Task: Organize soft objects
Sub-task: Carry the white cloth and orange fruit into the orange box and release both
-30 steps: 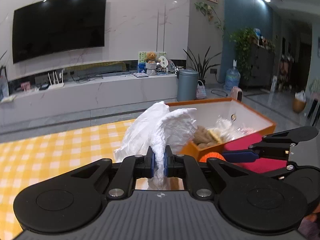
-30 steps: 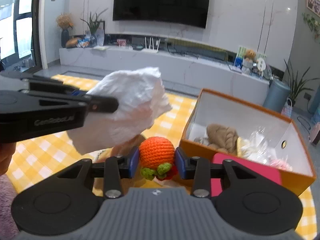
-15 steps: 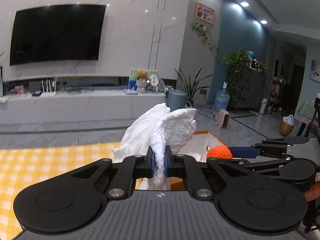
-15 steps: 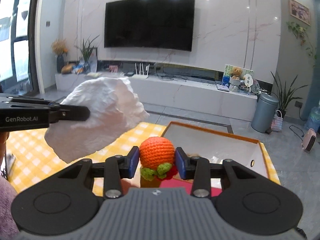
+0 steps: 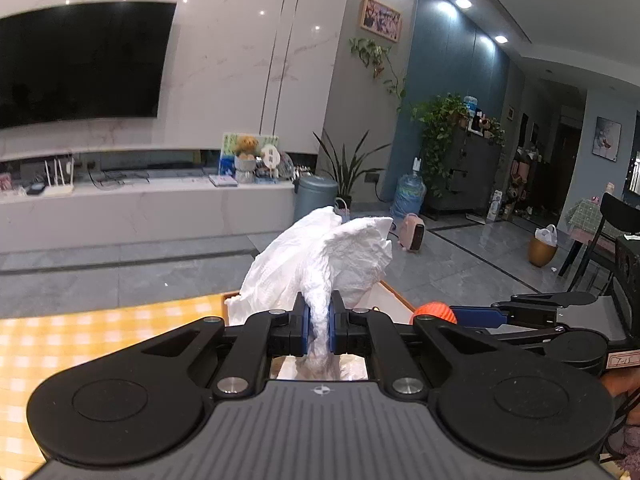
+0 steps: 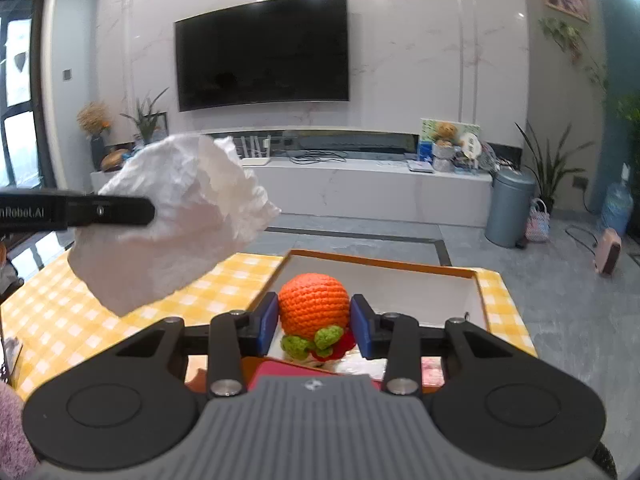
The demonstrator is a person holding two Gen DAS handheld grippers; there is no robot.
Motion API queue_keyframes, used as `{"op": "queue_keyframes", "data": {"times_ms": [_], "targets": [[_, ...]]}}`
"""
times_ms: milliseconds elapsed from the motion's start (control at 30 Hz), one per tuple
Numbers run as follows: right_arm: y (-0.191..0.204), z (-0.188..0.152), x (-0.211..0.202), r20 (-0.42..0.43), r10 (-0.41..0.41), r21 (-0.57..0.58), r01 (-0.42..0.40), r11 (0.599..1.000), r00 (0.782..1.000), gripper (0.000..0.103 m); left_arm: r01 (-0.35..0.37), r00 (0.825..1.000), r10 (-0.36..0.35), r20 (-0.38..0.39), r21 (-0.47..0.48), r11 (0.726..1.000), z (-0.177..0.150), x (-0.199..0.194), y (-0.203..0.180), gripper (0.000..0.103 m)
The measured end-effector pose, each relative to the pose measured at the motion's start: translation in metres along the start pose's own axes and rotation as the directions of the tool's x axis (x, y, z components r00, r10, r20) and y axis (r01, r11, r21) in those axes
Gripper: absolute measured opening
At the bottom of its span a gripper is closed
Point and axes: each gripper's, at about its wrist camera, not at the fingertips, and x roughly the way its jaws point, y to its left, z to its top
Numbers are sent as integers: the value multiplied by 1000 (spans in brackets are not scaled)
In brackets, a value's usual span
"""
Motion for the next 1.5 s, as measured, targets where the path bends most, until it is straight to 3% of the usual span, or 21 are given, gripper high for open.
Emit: {"op": "queue_keyframes", "data": {"times_ms": [300, 500, 700, 900, 1033, 1233, 1333, 1433, 1500], "targets": [[-44, 8, 39, -73, -47, 47, 50, 998, 996, 39, 39, 995, -44, -89, -54, 998, -10, 70, -4, 10], [-70, 16, 84, -142, -84, 37, 90, 995, 986, 39, -12, 992, 10, -124, -19, 1000, -13, 110, -3, 10], [-82, 20, 132, -204, -113, 3, 116, 993, 972, 39, -52, 987, 64, -145, 84, 995, -12, 146, -8, 10], [-92, 15, 181, -297, -157, -41, 152, 988, 942, 39, -93, 972, 128, -195, 178, 980, -28, 168, -12, 10], [-100, 6, 202, -348, -164, -42, 159, 986, 923, 39, -102, 955, 149, -257, 187, 977, -39, 176, -7, 10], [-101, 0, 220, -409, -156, -67, 141, 988, 899, 39, -103, 943, 165, -288, 217, 971, -41, 183, -3, 14], [-102, -1, 222, -417, -162, -78, 143, 987, 894, 40, -111, 943, 166, -288, 197, 974, -40, 178, 0, 23], [-101, 1, 217, -395, -172, -82, 152, 985, 903, 42, -108, 948, 159, -277, 189, 976, -33, 178, 2, 43], [-98, 4, 211, -377, -180, -87, 159, 983, 909, 50, -124, 952, 172, -251, 196, 973, -32, 173, 2, 62]]}}
